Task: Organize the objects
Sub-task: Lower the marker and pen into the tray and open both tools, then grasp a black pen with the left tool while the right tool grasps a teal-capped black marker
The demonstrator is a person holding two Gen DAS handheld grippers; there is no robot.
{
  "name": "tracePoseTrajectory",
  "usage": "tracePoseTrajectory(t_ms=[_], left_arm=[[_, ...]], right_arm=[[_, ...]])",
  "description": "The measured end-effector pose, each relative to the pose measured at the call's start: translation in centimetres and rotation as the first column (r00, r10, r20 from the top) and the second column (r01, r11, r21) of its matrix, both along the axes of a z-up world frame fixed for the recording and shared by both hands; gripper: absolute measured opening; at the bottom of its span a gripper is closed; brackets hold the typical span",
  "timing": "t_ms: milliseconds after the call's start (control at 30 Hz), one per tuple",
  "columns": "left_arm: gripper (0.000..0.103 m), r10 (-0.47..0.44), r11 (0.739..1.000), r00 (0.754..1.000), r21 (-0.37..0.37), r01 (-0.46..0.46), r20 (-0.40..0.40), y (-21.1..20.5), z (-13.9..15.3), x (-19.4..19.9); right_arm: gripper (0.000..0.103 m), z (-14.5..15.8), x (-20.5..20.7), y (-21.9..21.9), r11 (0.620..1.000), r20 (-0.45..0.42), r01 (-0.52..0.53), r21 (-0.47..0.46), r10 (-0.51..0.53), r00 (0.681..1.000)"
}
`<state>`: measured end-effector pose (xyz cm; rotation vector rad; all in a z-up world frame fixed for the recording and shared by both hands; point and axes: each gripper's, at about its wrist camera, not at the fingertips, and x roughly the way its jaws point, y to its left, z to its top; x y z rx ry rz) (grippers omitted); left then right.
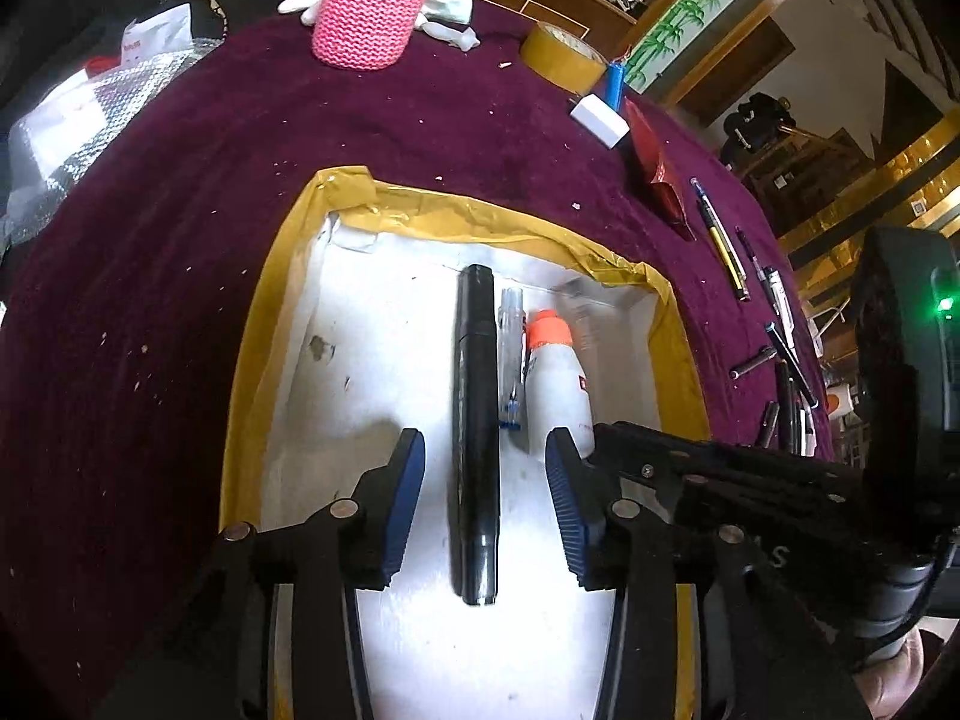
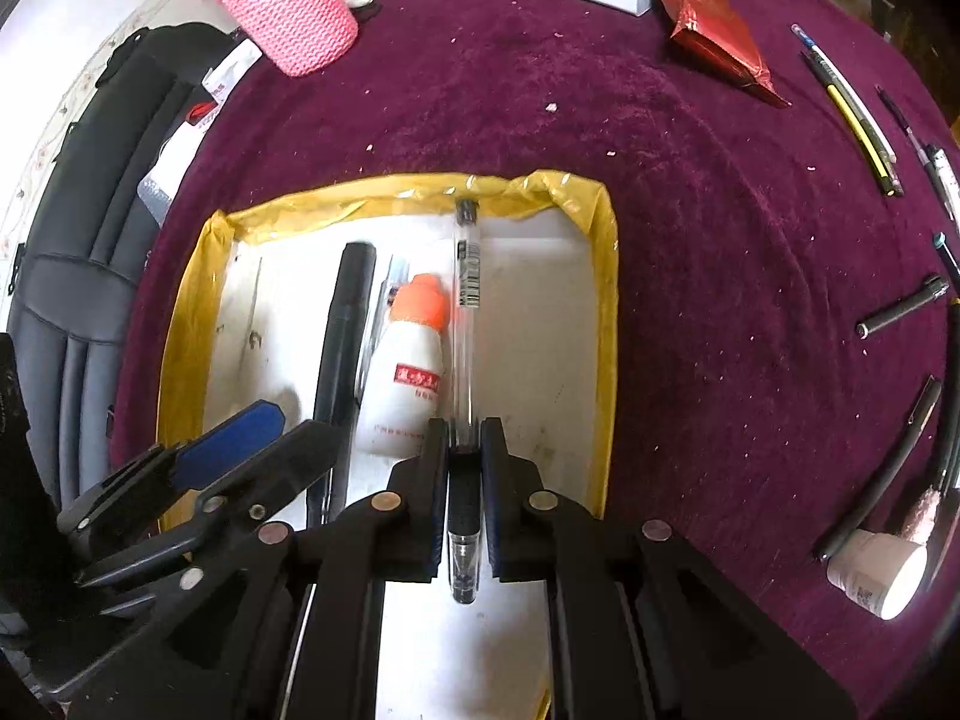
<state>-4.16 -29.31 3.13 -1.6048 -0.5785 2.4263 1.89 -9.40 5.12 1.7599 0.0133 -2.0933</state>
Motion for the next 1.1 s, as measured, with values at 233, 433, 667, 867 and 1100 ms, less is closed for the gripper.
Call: tracePoseTrajectory(t_ms=[233, 433, 667, 867, 1100], left_arm=[[0.051, 0.048, 0.998, 0.999, -0.034, -0.049, -0.01, -0.4, 1.2, 1.5], [0.051, 0.127, 0.992, 0.992, 0.013, -0.127, 0.0, -1.8, 2.3, 3.5], [0.052, 0.193, 0.981, 0.98, 0.037, -0.191, -0.053, -2.6, 5.5, 5.5], [0.053, 0.183, 0.983, 0.974, 0.02, -0.182, -0.134, -1.2, 9.0, 6.1], [0.053, 0.041, 0.999, 0.989, -0.028, -0.045, -0.139, 4.6, 10.1, 5.8]], right_arm=[[0.008, 0.1, 0.1, 0.6, 1.0, 0.028, 0.017, -0.008, -0.017, 0.999], [0.014, 2.5, 1.5, 1.9, 0.999, -0.023, 0.016, -0.03, -0.017, 1.0], [0.043, 6.6, 3.8, 6.0, 0.995, -0.165, 0.066, -0.074, -0.077, 0.983], [0.05, 8.6, 5.6, 12.2, 0.976, -0.333, 0.202, -0.082, -0.218, 0.918], [0.058, 8.0, 5.1, 21.5, 0.911, -0.319, 0.397, -0.115, -0.412, 0.853]])
